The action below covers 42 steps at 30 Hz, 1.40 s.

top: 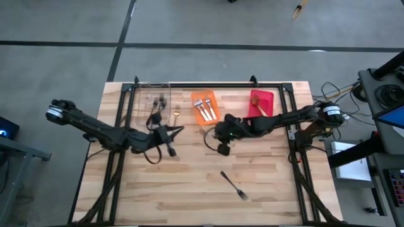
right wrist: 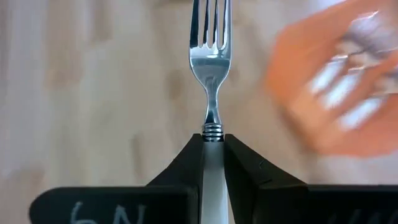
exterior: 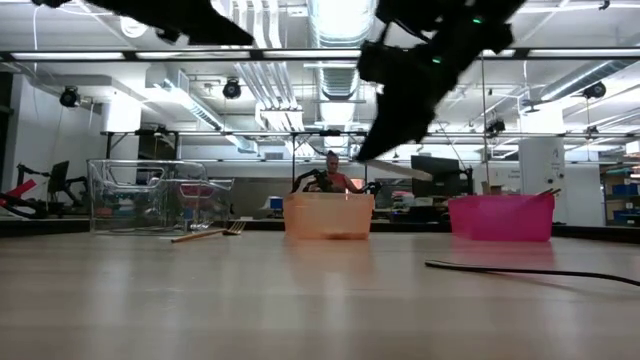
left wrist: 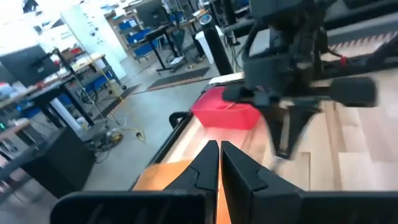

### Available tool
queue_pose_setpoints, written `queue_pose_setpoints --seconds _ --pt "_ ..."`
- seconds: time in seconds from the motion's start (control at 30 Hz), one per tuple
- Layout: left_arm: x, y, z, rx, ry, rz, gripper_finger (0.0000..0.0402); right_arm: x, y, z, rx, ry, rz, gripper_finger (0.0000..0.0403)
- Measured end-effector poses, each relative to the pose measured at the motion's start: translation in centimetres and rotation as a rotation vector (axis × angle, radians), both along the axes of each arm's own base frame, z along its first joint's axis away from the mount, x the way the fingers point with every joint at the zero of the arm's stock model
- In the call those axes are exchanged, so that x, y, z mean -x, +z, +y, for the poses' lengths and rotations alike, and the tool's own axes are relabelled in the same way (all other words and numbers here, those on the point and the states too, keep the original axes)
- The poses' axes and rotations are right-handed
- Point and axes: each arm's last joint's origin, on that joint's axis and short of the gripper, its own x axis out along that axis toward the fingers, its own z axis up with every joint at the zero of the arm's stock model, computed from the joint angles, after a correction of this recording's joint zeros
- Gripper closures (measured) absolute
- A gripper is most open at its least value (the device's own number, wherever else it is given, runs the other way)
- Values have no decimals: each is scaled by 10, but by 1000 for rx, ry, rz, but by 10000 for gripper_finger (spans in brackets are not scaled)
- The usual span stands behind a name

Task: Sort silverware by color (type)
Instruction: Put the white fork into the orange bin

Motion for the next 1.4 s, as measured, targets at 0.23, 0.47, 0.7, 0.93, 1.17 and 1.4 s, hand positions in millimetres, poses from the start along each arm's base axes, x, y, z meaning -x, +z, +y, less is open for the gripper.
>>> queue_pose_setpoints --seconds 0.23,0.47,0.7,0.93,1.17,1.4 --pt "25 -1 9 91 7 -107 402 -41 41 -34 12 -296 -170 373" --pt "30 -3 10 106 5 -116 402 -74 56 -71 -23 -417 -185 373" --pt "29 -4 9 98 5 -107 402 -85 37 -110 -70 -562 -112 373" --pt "28 -4 9 98 5 -113 402 -83 9 -137 -154 -719 -53 373" --pt "28 -2 9 105 4 -132 402 -88 -8 -141 -177 -766 -38 373" --pt "28 0 9 110 3 -157 402 -90 -13 -140 -195 -790 -40 373"
